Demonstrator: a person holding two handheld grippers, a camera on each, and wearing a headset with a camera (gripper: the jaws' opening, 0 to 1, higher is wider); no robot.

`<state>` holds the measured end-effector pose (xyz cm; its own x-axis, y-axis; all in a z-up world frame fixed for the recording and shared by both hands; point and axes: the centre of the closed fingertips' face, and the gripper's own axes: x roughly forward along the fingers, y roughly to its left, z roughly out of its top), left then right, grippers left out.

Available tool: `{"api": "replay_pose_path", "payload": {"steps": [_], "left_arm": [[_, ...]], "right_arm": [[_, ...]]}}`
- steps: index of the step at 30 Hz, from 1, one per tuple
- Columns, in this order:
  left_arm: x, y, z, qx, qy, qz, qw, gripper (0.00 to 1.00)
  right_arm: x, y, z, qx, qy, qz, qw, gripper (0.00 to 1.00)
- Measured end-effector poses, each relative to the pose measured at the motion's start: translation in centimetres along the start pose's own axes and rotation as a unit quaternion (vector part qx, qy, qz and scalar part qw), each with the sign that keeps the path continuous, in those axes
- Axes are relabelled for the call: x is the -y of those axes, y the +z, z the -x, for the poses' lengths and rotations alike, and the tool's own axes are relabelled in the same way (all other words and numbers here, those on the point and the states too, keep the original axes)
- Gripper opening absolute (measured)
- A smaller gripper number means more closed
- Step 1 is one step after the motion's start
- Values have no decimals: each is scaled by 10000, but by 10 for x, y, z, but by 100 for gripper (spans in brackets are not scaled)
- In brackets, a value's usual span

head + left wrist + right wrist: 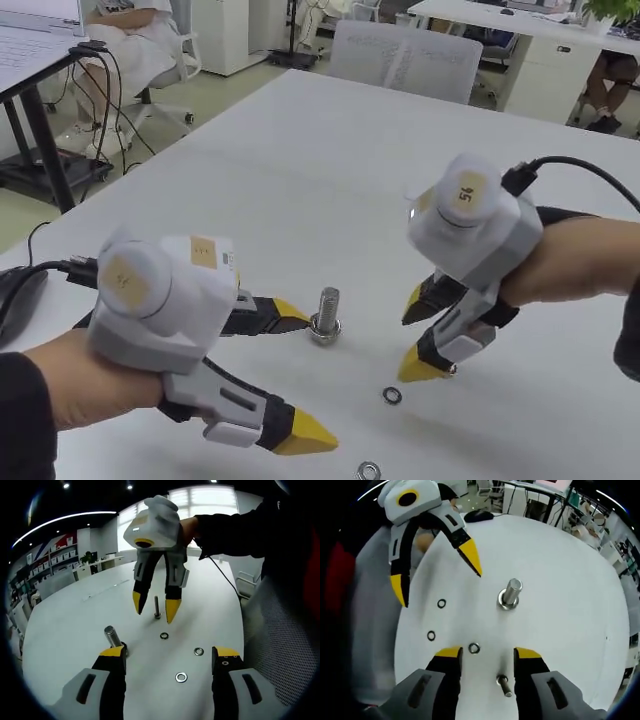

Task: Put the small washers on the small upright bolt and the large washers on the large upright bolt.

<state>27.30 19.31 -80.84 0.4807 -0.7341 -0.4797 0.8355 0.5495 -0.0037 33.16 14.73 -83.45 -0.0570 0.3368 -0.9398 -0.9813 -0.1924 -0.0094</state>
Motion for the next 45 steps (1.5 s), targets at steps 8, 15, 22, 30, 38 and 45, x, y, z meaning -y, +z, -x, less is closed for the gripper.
{"api": "replay_pose_path", "payload": {"steps": [8, 15, 22, 30, 38, 45], "left_arm": [[0, 1, 1, 24, -4, 1, 10000, 69], [0, 1, 1, 39, -1, 1, 10000, 69], [1, 1, 0, 36, -6, 6, 10000, 69], [1, 1, 1, 38, -6, 8, 10000, 68], [1, 2, 1, 48, -8, 11, 10000, 68], [1, 3, 1, 58, -4, 4, 10000, 68]], "right_arm": [[-12, -2, -12, -253, 158, 245, 9993, 35], [-17, -11, -24, -573, 238, 451, 9970, 28], [-20, -15, -32, -712, 260, 593, 9954, 24], [-18, -18, -36, -833, 220, 673, 9940, 20], [-18, -20, -38, -847, 173, 671, 9940, 19], [-21, -20, -38, -892, 120, 647, 9938, 16]]}}
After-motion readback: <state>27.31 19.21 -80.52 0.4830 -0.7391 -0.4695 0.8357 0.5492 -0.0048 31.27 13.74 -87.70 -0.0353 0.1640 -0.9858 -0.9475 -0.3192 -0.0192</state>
